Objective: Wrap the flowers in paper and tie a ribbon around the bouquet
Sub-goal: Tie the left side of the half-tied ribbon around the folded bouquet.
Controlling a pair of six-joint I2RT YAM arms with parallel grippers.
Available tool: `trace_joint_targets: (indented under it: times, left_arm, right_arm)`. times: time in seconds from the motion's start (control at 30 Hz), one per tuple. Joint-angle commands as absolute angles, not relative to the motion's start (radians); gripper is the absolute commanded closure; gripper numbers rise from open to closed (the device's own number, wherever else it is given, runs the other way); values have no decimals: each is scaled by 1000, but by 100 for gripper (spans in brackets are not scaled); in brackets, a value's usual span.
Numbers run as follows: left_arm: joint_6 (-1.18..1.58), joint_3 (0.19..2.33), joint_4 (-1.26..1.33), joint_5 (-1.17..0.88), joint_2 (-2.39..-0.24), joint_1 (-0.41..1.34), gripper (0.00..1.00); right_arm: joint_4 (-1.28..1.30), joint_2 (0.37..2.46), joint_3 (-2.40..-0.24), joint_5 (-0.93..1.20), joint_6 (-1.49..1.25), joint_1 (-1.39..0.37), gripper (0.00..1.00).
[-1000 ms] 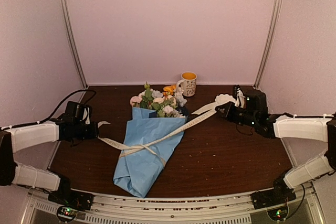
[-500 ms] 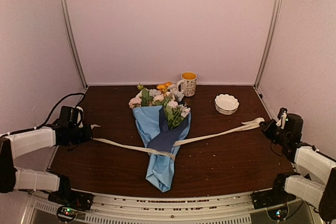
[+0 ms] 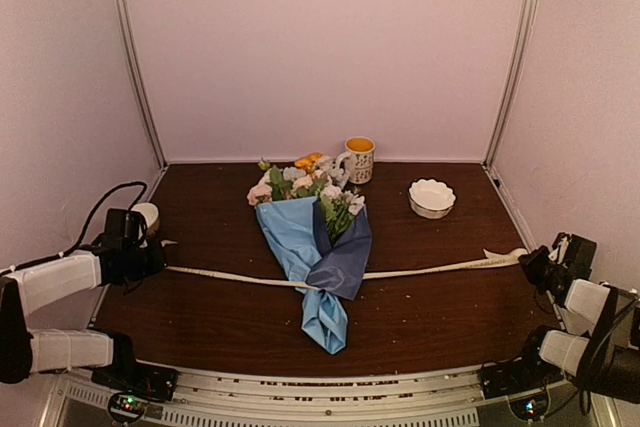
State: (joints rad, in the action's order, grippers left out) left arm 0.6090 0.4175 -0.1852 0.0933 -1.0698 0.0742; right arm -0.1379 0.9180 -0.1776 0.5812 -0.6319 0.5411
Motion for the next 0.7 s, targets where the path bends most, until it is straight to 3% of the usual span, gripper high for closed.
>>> trace_joint_targets:
  times: [0.0,0.23,0.67]
  left_arm:
    - [643,382,-180,229,-1005,29,100]
    - [667,346,-217,295,-928,9,100]
    - [683,341,-245,329,-897,1,100]
  right_arm:
    - [-160,957,-187,546,-566,596,100]
    - [-143,998,-191,560,-512,704,100]
    - [-96,996,-209,534,-494,752,100]
